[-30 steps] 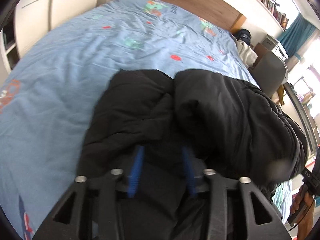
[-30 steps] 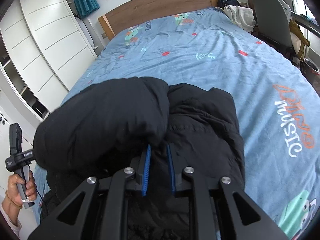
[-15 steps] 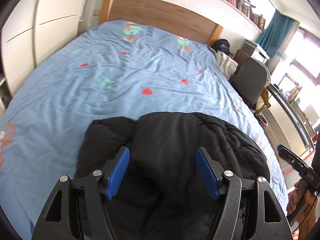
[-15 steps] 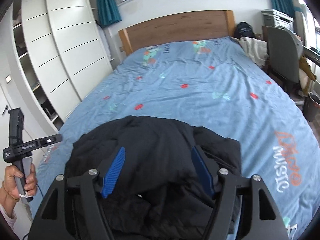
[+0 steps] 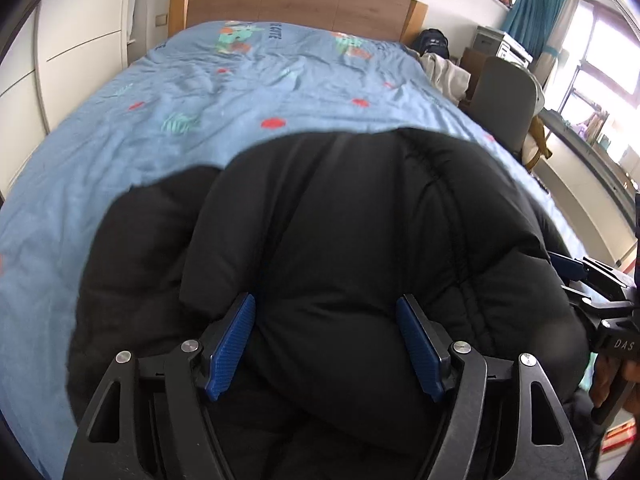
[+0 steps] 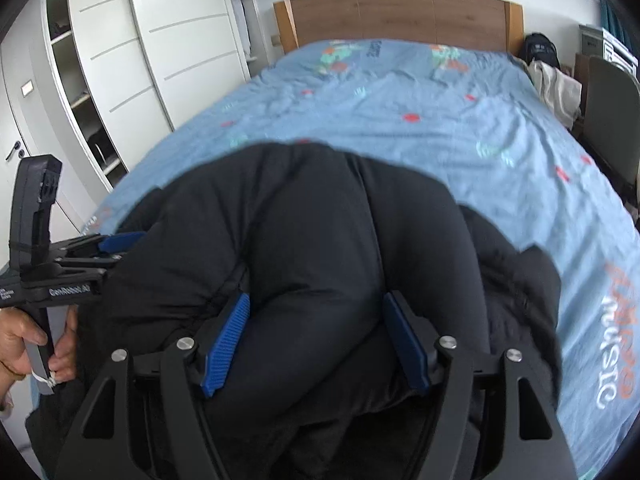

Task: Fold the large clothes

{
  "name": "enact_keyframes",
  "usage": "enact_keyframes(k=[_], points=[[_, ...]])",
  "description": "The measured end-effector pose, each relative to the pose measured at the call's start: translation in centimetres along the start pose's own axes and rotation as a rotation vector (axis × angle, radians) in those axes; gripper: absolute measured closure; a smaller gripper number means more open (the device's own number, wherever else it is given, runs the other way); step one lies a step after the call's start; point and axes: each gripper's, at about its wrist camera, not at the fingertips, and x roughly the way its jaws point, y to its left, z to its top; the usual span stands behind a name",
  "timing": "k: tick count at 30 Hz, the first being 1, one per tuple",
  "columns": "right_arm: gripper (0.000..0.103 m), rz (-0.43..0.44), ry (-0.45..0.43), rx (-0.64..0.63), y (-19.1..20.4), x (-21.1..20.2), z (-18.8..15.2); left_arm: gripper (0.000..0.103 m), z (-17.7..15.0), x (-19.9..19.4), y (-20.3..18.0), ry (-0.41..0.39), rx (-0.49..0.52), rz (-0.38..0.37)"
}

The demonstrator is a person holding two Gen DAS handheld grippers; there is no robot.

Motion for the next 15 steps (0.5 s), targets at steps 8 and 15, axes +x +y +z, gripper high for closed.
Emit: enact_keyframes(k=[8, 15], points=[[0.035, -0.038, 0.03, -0.016, 0.0, 1.0, -2.1, 0.031, -1.0, 0.7, -0.4, 0.041, 0.036, 0.047], [0.035, -0.083, 0.081, 0.008, 0.3, -0.6, -3.4, 0.024, -2.2, -0.4, 0.7, 0.107, -0.038, 0.043]])
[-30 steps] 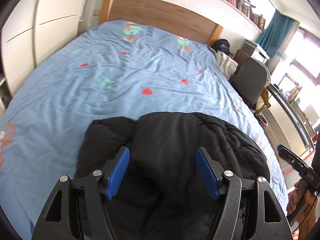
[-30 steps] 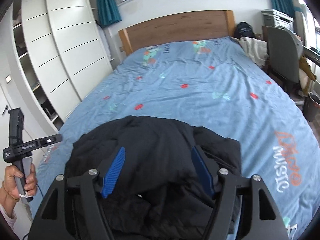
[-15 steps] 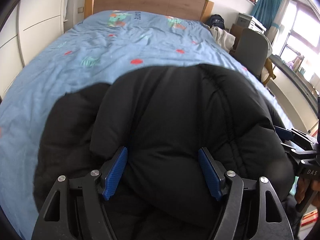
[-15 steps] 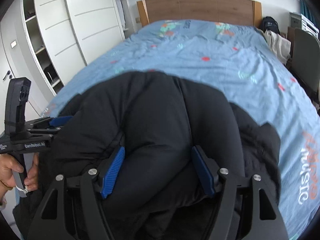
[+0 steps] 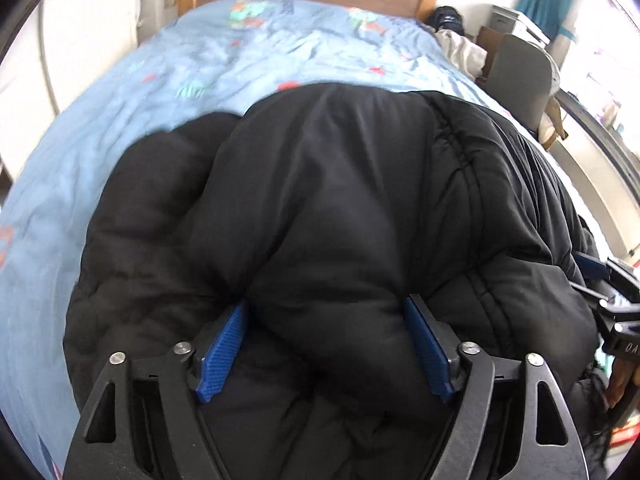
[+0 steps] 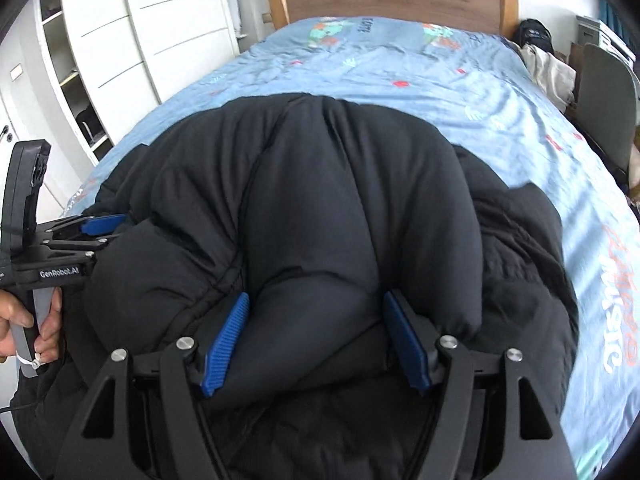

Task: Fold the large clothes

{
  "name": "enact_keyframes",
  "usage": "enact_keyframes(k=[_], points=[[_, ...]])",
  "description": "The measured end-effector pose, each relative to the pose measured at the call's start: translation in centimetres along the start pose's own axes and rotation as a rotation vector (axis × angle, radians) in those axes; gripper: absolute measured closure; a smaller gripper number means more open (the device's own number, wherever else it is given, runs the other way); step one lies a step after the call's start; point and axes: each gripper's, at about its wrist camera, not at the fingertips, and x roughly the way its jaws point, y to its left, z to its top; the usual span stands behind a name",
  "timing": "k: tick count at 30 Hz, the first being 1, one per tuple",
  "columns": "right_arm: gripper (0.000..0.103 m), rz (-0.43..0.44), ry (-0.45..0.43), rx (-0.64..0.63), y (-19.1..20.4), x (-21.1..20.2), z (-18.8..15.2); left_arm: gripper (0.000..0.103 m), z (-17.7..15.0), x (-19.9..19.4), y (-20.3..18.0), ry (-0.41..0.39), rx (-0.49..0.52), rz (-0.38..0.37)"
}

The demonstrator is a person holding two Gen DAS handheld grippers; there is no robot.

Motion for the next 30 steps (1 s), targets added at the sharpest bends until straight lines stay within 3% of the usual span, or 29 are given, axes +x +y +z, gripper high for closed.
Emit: enact_keyframes(k=[4, 11, 17, 23, 30], points=[[0.035, -0.033, 0.051, 0.037, 0.4, -1.9, -0.4, 0.024, -0.4, -2.7, -0.1, 0.003, -0.005, 0.021], [0.035, -0.069, 0.055, 0.065, 1.8, -7.3, -3.3, 0.024, -2.9, -8.5, -0.2, -0.028, 0.04, 0.081], [0.035, -0.069, -0.005, 0.1, 3.1, -13.5, -6.6, 0.024, -6.4, -14.1, 2.0, -0.078, -0.002, 0.086], [0.035, -0.088, -0.084, 0.12, 4.0, -20.1, -9.3, 0.017, -10.7, -19.6, 4.3, -0.126, -0.012, 0.133], [0.035, -0.119, -0.136, 0.162, 3.5, -25.5, -12.7, 0.016, -15.1, -24.7, 8.5, -0.159, -0.064, 0.185]])
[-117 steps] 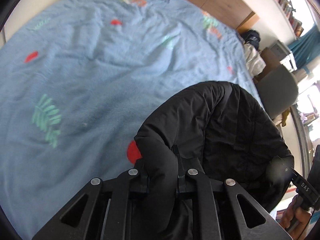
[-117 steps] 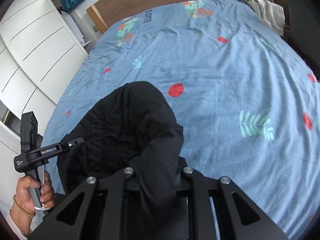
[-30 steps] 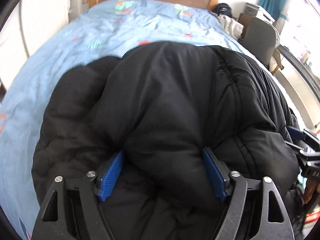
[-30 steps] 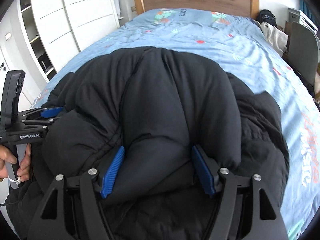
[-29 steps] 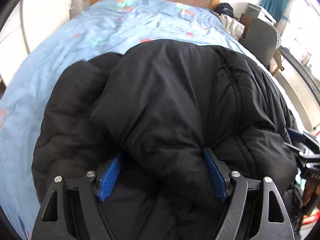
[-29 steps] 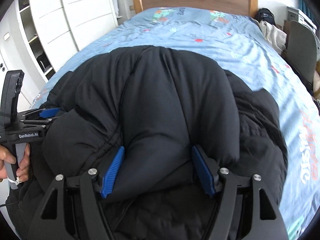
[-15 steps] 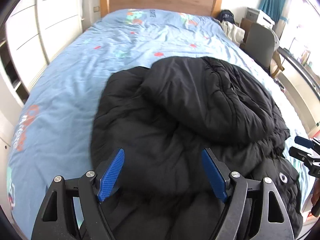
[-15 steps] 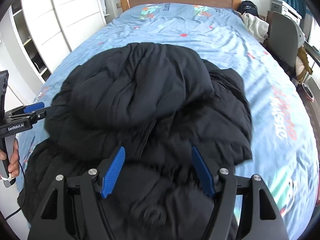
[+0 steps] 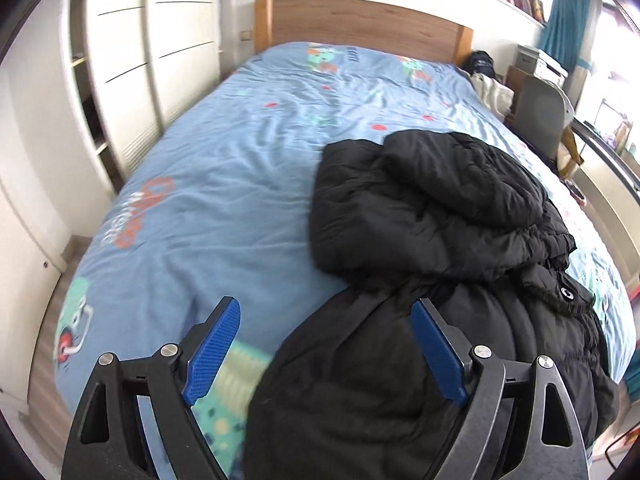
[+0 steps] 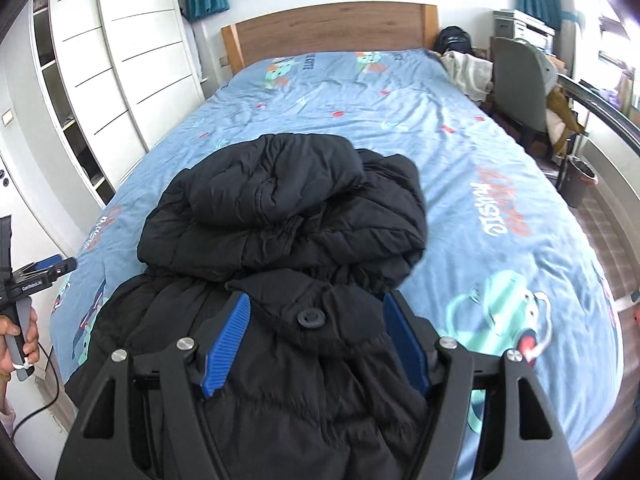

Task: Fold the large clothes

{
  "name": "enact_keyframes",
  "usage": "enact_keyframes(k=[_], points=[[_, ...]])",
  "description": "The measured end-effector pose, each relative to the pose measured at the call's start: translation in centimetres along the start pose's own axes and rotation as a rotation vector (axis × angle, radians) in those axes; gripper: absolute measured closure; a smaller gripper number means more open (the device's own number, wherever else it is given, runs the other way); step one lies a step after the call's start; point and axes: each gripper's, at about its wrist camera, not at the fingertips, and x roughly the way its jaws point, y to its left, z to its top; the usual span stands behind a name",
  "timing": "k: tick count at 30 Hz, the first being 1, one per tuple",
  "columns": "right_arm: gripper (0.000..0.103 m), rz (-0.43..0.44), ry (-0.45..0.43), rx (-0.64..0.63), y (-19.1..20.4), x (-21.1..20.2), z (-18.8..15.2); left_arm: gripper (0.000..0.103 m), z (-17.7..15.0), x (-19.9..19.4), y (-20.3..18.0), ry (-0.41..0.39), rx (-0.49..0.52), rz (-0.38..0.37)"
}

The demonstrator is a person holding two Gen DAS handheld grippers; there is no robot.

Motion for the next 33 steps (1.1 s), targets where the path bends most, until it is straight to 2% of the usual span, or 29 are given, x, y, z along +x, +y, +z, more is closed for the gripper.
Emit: enact_keyframes(k=[5, 7, 10, 14, 22, 27, 33], points=[[0.034, -0.011, -0.033, 0.024, -1.7, -3.5, -2.0, 0.016, -1.8, -3.1, 3.7, -0.032, -0.05, 0.028], [0.027, -0.019, -0.046, 0.04, -2.6, -4.8, -2.8, 0.015, -2.6, -3.8, 4.9, -0.035, -0.065, 0.034], [0.026, -0.031, -0.059, 0.065, -4.2, -6.5, -4.2, 0.014, -4.1, -4.6, 6.7, -0.026, -0.069, 0.063], [0.025, -0.05, -0.058, 0.11, -6.3, -7.7, -5.8, 0.014, -6.0, -5.1, 9.5, 0.003, -0.074, 0.125], [0.025, -0.09, -0.027, 0.194, -10.3, -8.4, -9.3, 0.014, -7.7, -5.9, 17.4, 0.02, -0.21, 0.267], [0.025, -0.076, 0.016, 0.208, -10.8, -7.1, -11.1, 0.014, -9.9, -5.4, 19.5, 0.02, -0.323, 0.25], [0.025, -0.032, 0.072, 0.233, -11.3, -5.0, -13.4, 0.014, -12.5, -3.3, 17.8, 0.088, -0.315, 0.206]])
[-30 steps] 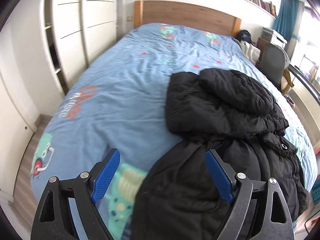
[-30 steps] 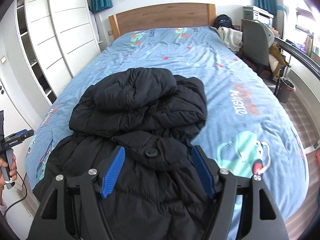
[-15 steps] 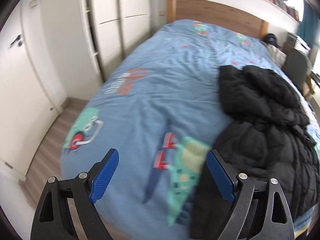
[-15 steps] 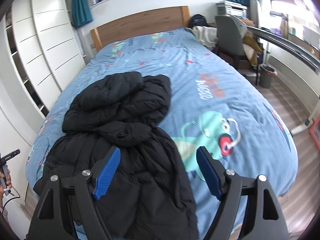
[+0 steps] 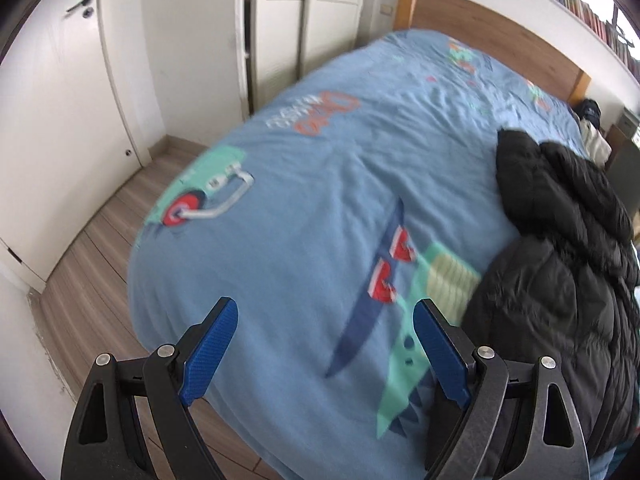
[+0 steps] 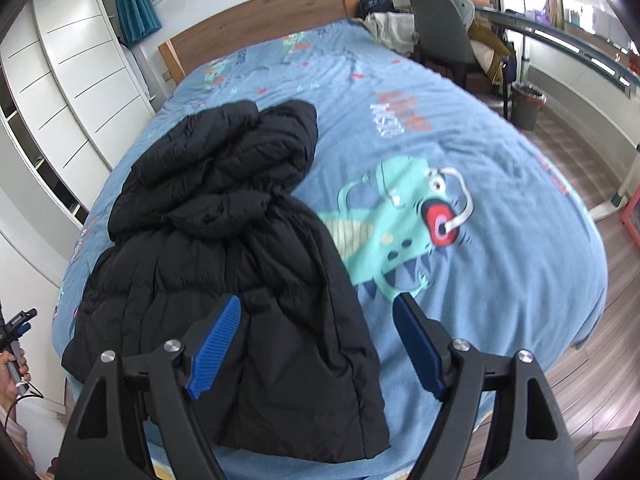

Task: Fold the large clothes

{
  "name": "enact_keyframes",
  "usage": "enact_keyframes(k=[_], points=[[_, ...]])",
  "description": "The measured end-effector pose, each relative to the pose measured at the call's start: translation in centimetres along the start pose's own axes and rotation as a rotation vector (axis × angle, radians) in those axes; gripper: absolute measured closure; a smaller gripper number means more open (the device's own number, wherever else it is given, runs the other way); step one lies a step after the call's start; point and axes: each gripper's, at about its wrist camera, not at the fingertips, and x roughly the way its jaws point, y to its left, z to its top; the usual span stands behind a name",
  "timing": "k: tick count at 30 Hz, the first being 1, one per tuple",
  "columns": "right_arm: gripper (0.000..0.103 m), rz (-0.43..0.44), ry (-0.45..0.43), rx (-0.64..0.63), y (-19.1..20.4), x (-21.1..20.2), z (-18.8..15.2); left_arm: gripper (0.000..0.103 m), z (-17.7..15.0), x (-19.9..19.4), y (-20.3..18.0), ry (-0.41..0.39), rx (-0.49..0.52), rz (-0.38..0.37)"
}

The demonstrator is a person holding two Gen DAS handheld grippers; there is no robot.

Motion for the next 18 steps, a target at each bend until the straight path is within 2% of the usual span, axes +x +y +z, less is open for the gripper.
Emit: enact_keyframes(k=[12, 18], points=[[0.021, 0.092, 0.117, 0.112, -3.1, 5.2, -3.6, 0.014, -5.0, 2.8, -3.8, 0.145, 0.005, -0.135], [0.02, 0.177, 0.149, 0.19, -4.6, 7.3, -4.9, 0.014, -6.2, 3.9, -4.6, 0.216, -0.06, -0.286]])
